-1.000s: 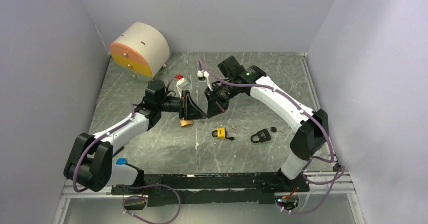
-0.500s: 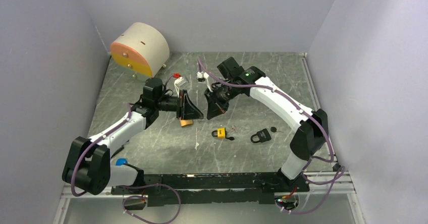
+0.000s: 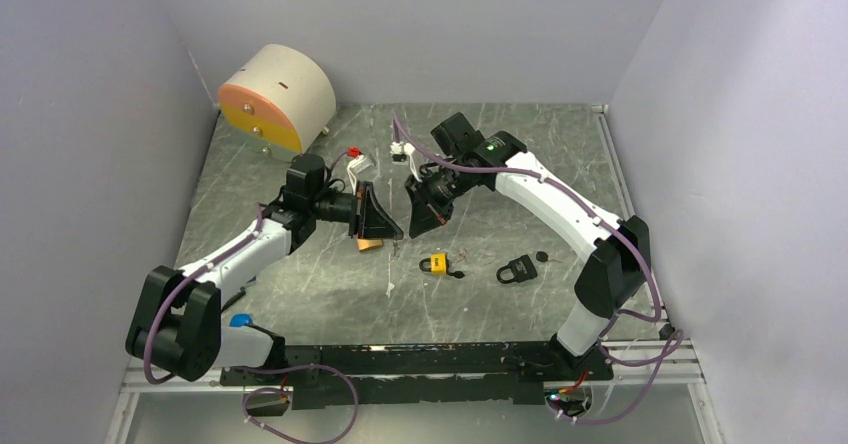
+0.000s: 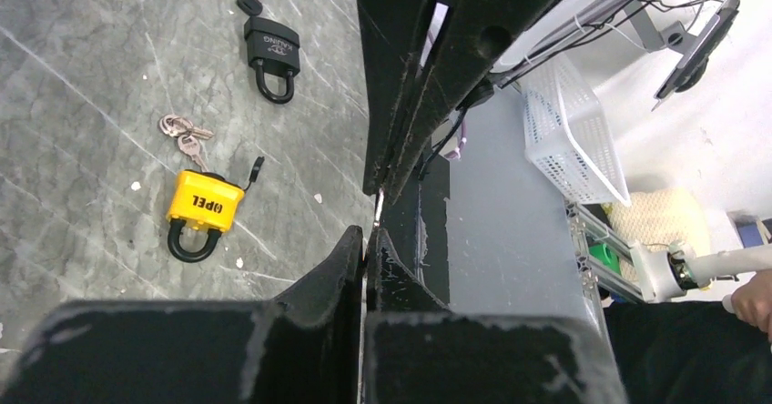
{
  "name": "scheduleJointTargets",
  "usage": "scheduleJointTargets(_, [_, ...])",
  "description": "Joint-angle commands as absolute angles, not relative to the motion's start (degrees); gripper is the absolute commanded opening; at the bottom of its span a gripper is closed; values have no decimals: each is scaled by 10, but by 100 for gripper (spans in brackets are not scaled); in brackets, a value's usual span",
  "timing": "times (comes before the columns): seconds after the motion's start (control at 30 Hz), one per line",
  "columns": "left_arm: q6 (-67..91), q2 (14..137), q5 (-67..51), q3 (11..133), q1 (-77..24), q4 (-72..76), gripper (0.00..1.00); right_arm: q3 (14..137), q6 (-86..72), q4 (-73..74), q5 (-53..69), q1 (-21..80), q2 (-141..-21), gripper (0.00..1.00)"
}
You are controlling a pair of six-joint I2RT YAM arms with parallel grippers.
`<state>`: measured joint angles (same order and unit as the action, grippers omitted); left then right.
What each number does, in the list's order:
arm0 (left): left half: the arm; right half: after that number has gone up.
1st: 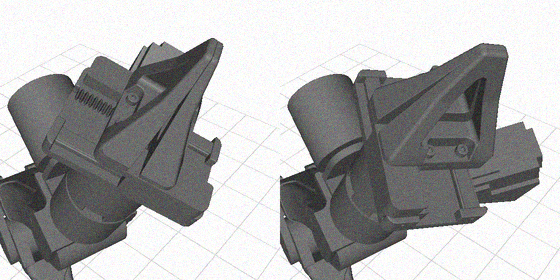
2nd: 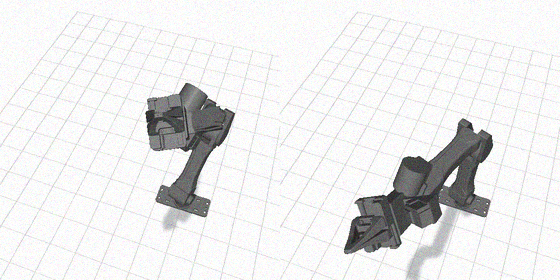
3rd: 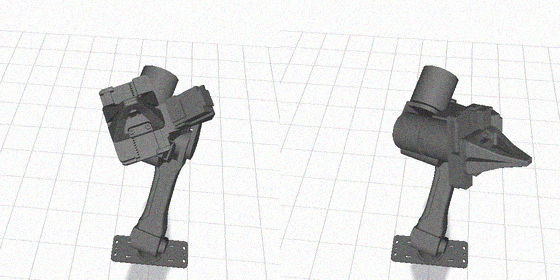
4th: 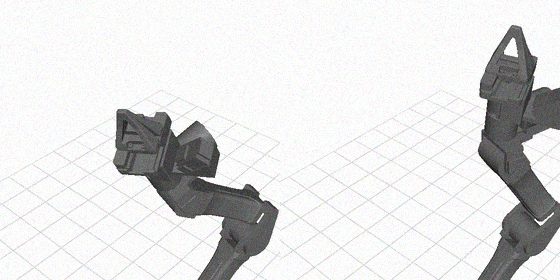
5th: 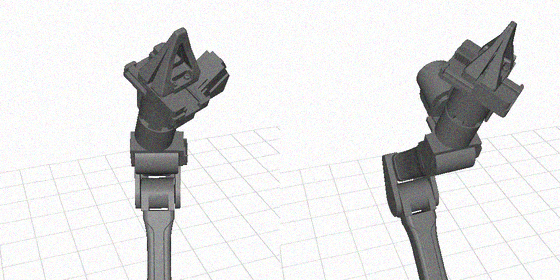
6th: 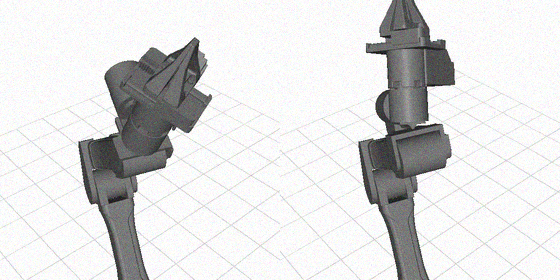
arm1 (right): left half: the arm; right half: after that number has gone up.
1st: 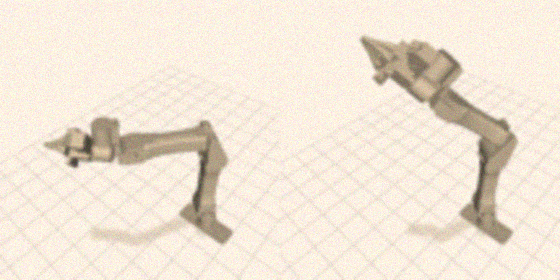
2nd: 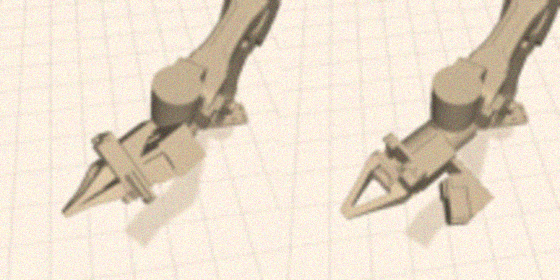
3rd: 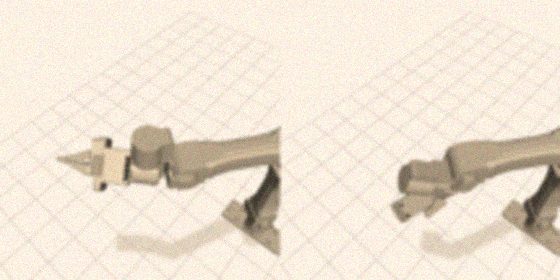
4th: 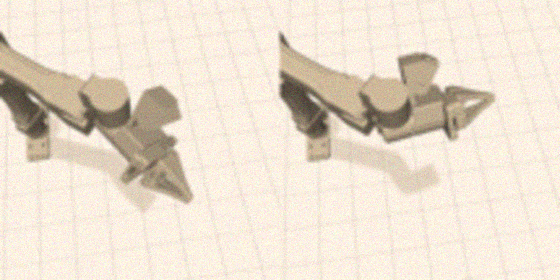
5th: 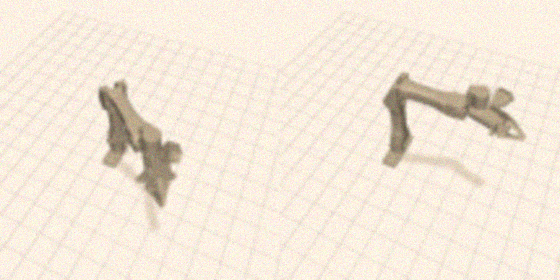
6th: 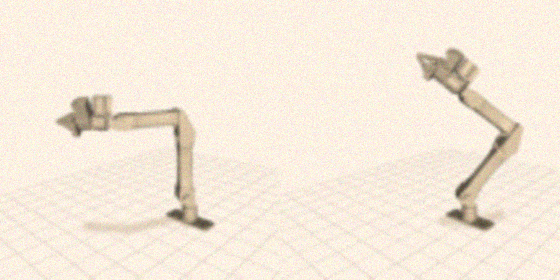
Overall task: Unlock with the key
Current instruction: Pick up the key from the center of the board.
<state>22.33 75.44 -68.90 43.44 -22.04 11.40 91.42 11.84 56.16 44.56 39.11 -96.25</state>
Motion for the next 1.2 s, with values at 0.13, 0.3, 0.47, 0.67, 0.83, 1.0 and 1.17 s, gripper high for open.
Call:
scheduleJointTargets(0.13, [230,751,-707,468,-218,134,3,915,14,456,426,364,-922,2])
scheduleJointTargets(0.3, [352,733,-652,452,-209,272,2,804,-167,196,446,294,-831,42])
scheduleJointTargets(0.47, [472,716,-564,486,-206,349,3,659,-410,-172,480,234,-756,75])
scheduleJointTargets(0.67, [596,723,-459,516,-206,420,3,672,-479,-248,476,231,-779,79])
scheduleJointTargets(0.83, [673,728,-385,516,-206,494,3,668,-538,-336,484,238,-797,69])
scheduleJointTargets(1.0, [716,751,-379,512,-207,579,2,695,-552,-357,506,257,-825,41])
scheduleJointTargets(1.17, [736,767,-372,501,-210,621,2,716,-559,-368,495,270,-839,47])
